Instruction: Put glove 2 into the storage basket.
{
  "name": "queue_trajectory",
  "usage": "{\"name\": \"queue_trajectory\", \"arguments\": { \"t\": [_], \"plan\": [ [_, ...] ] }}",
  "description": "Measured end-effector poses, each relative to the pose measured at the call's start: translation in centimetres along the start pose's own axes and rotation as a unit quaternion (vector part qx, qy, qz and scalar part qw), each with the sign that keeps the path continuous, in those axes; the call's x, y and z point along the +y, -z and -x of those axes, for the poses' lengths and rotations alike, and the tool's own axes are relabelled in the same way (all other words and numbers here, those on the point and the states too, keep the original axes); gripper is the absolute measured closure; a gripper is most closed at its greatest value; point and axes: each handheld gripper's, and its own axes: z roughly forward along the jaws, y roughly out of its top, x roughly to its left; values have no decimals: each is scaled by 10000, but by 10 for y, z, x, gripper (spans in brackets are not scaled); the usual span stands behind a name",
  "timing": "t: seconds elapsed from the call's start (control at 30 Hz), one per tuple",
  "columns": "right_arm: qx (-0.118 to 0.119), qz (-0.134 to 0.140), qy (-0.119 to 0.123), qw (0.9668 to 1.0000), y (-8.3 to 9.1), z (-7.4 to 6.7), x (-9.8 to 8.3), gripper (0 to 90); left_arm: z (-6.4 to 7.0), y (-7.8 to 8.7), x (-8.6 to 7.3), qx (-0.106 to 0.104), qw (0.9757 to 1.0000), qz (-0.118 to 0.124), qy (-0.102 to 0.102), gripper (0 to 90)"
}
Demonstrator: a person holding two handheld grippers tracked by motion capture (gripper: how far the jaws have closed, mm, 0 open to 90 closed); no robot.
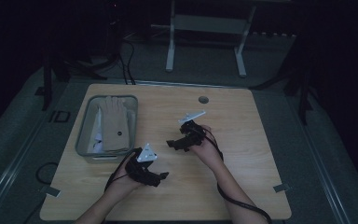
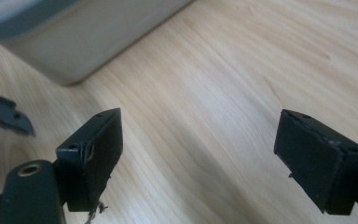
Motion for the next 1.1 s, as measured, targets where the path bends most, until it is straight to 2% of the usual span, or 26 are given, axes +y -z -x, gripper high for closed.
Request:
{"name": "queue_trajectory", "arguments": {
  "t": [0.43, 0.6, 0.83, 0.97, 1.1],
  "plan": [
    [26, 156, -92, 9998, 12, 11, -44, 155, 11, -25, -11, -140, 9998, -92, -93, 159],
    [5, 72, -82, 9999, 15, 11, -58, 152, 12, -29, -13, -144, 9998, -77, -59, 147],
    [29, 103, -39, 9999, 19, 12, -76, 145, 14, -33, -15, -222, 9997, -101, -54, 146],
    [-6, 183, 25, 9998, 23, 11, -88, 142, 17, -35, -17, -320, 9994, -100, -95, 146],
    [-145, 171, 106, 9997, 29, 13, -100, 139, 19, -37, -17, -408, 9991, -107, -77, 146]
  ]
}}
